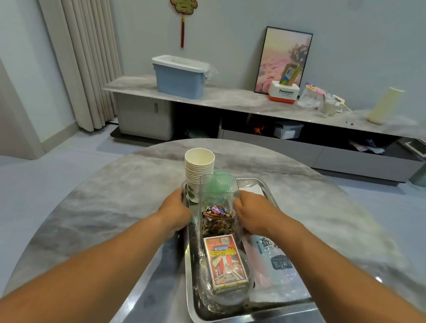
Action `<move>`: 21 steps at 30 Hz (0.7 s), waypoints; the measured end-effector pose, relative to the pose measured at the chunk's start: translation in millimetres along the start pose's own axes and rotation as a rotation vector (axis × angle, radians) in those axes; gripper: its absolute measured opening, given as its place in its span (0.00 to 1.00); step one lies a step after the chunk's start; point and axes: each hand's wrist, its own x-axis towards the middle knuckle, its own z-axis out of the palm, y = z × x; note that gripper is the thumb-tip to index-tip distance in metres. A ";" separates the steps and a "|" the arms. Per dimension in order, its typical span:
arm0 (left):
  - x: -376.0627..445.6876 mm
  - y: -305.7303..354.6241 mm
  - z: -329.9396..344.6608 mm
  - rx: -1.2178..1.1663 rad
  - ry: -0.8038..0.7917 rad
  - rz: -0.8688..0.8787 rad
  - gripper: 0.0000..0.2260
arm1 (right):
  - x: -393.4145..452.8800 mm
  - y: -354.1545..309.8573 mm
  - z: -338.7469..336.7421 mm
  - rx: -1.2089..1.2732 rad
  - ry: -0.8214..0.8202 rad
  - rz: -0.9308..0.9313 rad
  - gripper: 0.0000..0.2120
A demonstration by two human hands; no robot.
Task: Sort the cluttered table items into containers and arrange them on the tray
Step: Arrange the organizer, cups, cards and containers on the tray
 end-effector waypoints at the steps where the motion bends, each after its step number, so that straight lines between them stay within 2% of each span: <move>1: -0.6 1.9 -0.2 -0.014 -0.012 0.010 0.27 | -2.1 -3.5 -0.6 0.008 -0.002 0.033 0.11; 4: -2.3 9.8 2.2 -0.020 -0.077 0.034 0.39 | -2.7 -5.7 -0.7 0.026 -0.003 0.058 0.12; 7: -1.6 14.3 5.7 0.020 -0.122 0.083 0.44 | -1.0 -5.0 -0.7 0.057 -0.002 0.082 0.12; 10: 1.1 12.1 5.2 0.015 -0.155 0.123 0.42 | -3.5 -6.0 0.1 -0.035 -0.014 0.037 0.20; 14: 8.4 5.6 0.6 -0.070 -0.211 0.079 0.39 | -10.1 -2.9 -3.7 -0.039 -0.052 0.001 0.17; 15: 11.6 6.7 -1.5 -0.106 -0.211 0.047 0.39 | -13.3 -0.7 -5.5 0.013 -0.049 -0.006 0.20; 17: 23.7 12.7 -6.3 -0.148 -0.125 0.010 0.36 | -12.5 6.8 -10.2 0.198 0.061 0.037 0.30; 18: 31.6 17.0 -9.2 -0.143 -0.057 0.010 0.34 | -7.3 12.8 -12.5 0.246 0.136 0.058 0.31; 21: 54.0 29.0 -13.7 -0.149 0.030 0.033 0.31 | 11.7 26.9 -14.9 0.289 0.244 0.044 0.22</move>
